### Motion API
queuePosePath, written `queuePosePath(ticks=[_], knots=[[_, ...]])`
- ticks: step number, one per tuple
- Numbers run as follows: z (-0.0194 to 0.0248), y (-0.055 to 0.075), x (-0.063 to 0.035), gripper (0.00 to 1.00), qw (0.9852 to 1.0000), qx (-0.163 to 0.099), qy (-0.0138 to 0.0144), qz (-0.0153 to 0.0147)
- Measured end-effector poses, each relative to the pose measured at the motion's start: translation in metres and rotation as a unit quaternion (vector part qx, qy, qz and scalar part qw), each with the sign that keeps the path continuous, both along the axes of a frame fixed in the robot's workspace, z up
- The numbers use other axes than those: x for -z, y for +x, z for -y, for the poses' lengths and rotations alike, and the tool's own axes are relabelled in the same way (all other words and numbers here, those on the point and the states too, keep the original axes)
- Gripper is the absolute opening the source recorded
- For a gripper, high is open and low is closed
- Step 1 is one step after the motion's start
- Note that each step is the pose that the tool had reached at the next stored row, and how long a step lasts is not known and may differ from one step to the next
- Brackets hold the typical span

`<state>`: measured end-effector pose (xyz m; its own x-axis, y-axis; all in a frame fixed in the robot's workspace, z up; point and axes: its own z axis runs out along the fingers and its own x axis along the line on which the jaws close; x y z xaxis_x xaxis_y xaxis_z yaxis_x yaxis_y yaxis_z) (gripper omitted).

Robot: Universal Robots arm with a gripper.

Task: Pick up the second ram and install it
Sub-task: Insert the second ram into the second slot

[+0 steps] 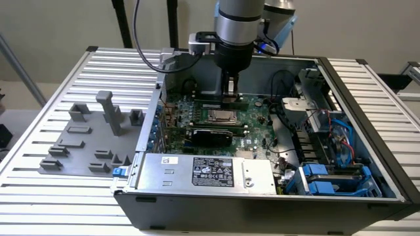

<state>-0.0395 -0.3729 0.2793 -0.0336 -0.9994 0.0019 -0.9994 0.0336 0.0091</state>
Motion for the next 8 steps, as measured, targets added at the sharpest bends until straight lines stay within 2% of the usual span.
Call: queuePosePath(ticks=[4, 5, 8], knots=[[0.0009, 0.0, 0.0067, 0.0, 1.0, 0.0, 0.0048, 0.0019], [0.0052, -0.001, 0.0173, 0.0, 1.0, 0.0, 0.0072, 0.0024], [0.0072, -0.001, 0.0229, 0.0, 1.0, 0.0, 0.0074, 0.0023]])
